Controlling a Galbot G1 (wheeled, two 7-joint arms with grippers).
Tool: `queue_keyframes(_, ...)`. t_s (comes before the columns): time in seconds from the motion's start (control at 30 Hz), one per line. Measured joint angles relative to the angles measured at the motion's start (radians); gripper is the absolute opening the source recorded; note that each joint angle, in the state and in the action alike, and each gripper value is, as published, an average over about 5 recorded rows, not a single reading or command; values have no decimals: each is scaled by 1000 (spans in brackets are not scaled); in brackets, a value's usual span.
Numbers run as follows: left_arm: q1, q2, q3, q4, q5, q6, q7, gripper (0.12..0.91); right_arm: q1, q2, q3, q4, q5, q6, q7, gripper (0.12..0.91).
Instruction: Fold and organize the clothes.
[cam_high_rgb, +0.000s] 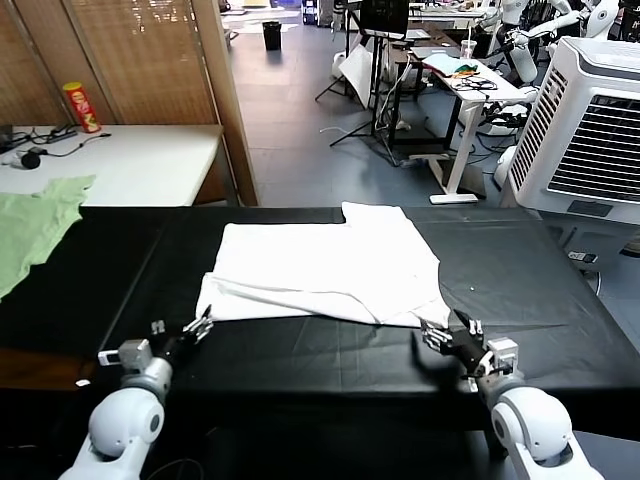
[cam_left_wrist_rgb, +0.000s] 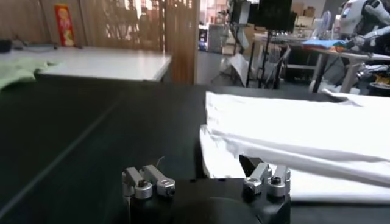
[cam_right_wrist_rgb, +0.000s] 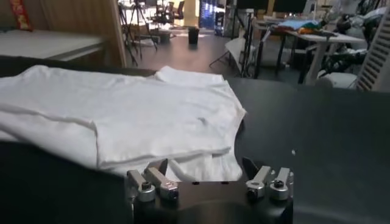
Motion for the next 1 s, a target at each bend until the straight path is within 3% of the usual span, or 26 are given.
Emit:
queue_keyframes(0.17,-1,2,-1,15,-16,3,10,794,6,0,-6,-13,-1,-2,3,434)
queue_keyframes(0.23,3,3,-1,12,-18,4,15,759,8,-1,-8,-17,-1,-5,6,340)
queue_keyframes(0.37,11,6,2,5,-20,7,21,576,16,-3,-10,-20,1,-16,11,214)
queue_keyframes(0.5,18,12,6,-1,-18,9,22,341,15,-13,-8,-7,13,-37,23,162)
queue_keyframes(0.63,31,23,7,-15,-10,13,19,160,9,-33,5,27,63,-83,55,137)
queue_keyframes(0.83,68,56,2,-57,0,25,5,125,8,-74,26,83,146,-172,114,134)
queue_keyframes(1.0,126,106,-12,-114,15,31,3,125,-7,-93,42,107,166,-222,131,134)
